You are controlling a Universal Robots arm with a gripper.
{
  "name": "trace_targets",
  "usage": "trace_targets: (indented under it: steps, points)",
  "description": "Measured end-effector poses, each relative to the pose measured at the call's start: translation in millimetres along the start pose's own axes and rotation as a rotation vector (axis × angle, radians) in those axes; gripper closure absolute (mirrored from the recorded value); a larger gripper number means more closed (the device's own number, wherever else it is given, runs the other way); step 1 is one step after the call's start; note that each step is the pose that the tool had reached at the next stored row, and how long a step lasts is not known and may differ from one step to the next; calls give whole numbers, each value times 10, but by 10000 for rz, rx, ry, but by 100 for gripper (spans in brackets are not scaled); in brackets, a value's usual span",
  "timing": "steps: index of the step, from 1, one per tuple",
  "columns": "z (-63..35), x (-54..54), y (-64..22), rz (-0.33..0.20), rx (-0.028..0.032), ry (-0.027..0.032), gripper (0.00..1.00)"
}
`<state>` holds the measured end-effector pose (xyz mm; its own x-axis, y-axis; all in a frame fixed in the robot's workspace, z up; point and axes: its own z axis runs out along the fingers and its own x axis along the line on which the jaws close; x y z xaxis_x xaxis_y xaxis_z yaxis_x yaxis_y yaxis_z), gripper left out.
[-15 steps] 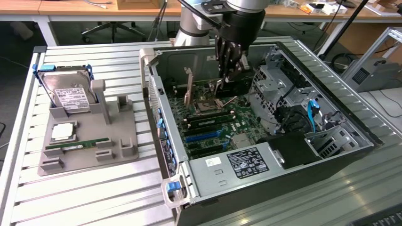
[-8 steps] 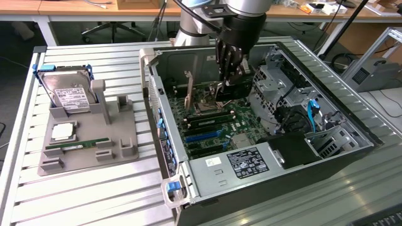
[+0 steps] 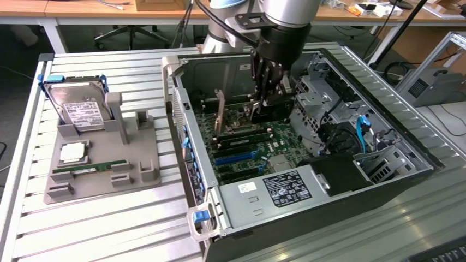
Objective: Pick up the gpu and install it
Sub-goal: 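Insert the gpu into the slot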
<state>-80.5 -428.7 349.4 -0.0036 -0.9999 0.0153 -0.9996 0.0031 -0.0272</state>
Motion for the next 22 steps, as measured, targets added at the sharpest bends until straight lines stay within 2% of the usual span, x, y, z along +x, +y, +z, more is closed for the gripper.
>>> trace_targets:
  steps: [22]
  points:
    - [222,147,78,0,0,1,73]
